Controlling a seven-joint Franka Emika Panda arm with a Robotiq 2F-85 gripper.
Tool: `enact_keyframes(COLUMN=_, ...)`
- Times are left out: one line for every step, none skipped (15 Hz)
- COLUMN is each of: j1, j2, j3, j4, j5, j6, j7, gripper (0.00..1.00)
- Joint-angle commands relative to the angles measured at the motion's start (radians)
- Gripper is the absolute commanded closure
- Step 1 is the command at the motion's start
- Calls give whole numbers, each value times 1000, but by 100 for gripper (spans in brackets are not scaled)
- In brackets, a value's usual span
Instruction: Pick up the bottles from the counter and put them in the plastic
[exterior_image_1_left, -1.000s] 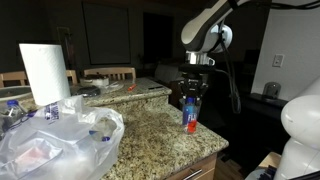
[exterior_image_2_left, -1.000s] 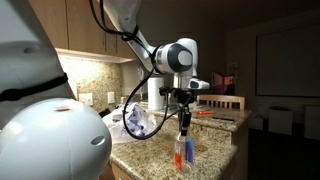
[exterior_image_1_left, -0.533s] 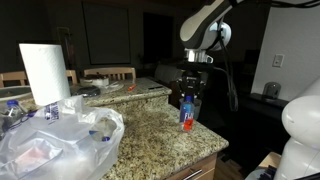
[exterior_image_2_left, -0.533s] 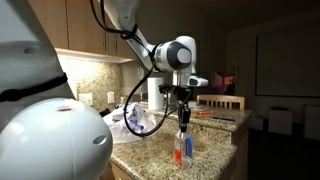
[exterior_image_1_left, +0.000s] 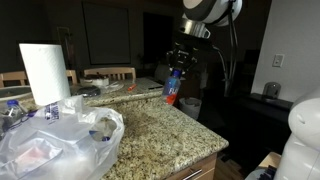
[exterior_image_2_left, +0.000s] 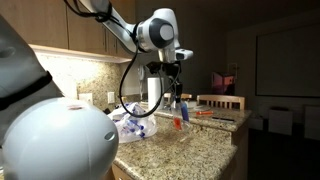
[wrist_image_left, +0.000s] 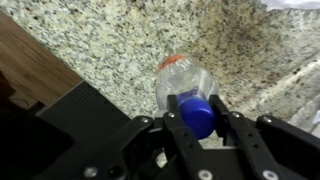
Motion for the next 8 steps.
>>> enact_keyframes(j1=69, j2=27, j3=3, j4=25, j5=69, j6=154, j7=-95, gripper=90)
enact_keyframes(j1=98, j2=69, j3=-6, j4=41, j5=102, j6=220, j7=-129, gripper=90)
enact_keyframes(j1=132, j2=112, j3=-19, j4=60, j5=143, j6=278, j7=-171, gripper=90)
enact_keyframes(j1=171, j2=173, j3=-33, j4=80, j5=196, j6=346, j7=-221, gripper=90)
enact_keyframes(j1=215, j2=224, j3=-51, j4=101, j5=257, j6=401, j7=-281, gripper=90)
enact_keyframes(j1=265, j2=283, j3=-76, j4=130, j5=328, j6=445, j7=-352, gripper=90)
enact_keyframes(j1=320, j2=331, j3=-105, j4=160, j5=409, j6=471, j7=-430, gripper=90)
enact_keyframes(j1=395, j2=362, j3=-156, j4=189, j5=479, j6=468, j7=-503, gripper=90)
